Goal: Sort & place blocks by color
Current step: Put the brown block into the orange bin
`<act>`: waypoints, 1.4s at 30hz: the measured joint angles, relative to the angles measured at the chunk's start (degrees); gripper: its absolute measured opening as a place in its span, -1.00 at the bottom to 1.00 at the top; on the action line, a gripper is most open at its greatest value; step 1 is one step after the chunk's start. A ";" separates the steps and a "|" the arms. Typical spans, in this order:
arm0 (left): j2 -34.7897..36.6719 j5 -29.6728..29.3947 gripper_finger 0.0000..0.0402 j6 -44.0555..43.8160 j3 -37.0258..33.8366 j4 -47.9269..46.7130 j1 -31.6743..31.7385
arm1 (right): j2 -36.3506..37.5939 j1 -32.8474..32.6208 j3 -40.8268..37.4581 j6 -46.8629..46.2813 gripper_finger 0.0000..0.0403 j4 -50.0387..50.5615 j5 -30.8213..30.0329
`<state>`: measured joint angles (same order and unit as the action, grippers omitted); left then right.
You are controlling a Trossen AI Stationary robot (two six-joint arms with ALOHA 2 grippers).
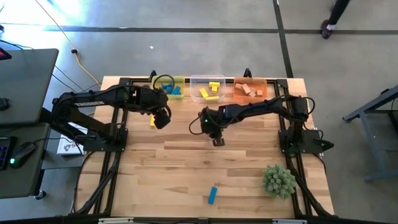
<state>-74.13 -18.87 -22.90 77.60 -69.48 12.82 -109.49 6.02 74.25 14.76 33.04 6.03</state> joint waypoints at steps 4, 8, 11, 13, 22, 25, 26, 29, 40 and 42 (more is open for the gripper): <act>-0.01 -0.02 0.06 6.14 0.00 0.54 3.54 | 0.00 0.00 4.51 -5.93 -0.49 2.56 -3.33; -0.01 -0.02 0.06 11.66 0.00 1.24 7.73 | 0.00 0.00 8.87 -7.27 -0.49 5.87 -8.89; -0.02 -0.02 0.06 14.77 0.00 2.33 10.66 | 0.00 0.02 11.86 -7.27 -0.49 8.57 -13.77; -0.01 0.15 0.06 16.56 0.00 3.16 12.35 | 0.00 0.29 13.50 -7.29 -0.49 10.07 -16.94; -0.02 0.44 0.06 22.40 0.00 8.97 18.33 | 0.04 4.08 18.51 -7.28 -0.49 17.21 -27.69; 0.00 0.46 0.06 22.54 0.00 10.11 19.95 | 0.04 6.35 18.68 -7.27 -0.49 18.71 -30.85; -0.01 0.50 0.06 22.54 0.00 10.12 20.48 | 0.04 7.20 18.68 -7.31 -0.49 18.93 -31.62; 0.00 0.68 0.06 21.76 0.00 10.15 21.94 | 0.04 10.05 18.68 -7.30 -0.49 20.04 -33.42; -0.02 0.81 0.06 17.01 0.00 10.20 26.69 | 0.04 23.96 18.68 -11.42 -0.49 22.71 -33.76; -0.01 0.81 0.06 16.77 0.00 10.21 27.63 | 0.04 26.93 18.68 -12.28 -0.49 23.12 -31.67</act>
<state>-74.14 -18.06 -6.12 77.60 -59.27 40.44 -109.45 32.95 92.92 2.49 56.16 -25.65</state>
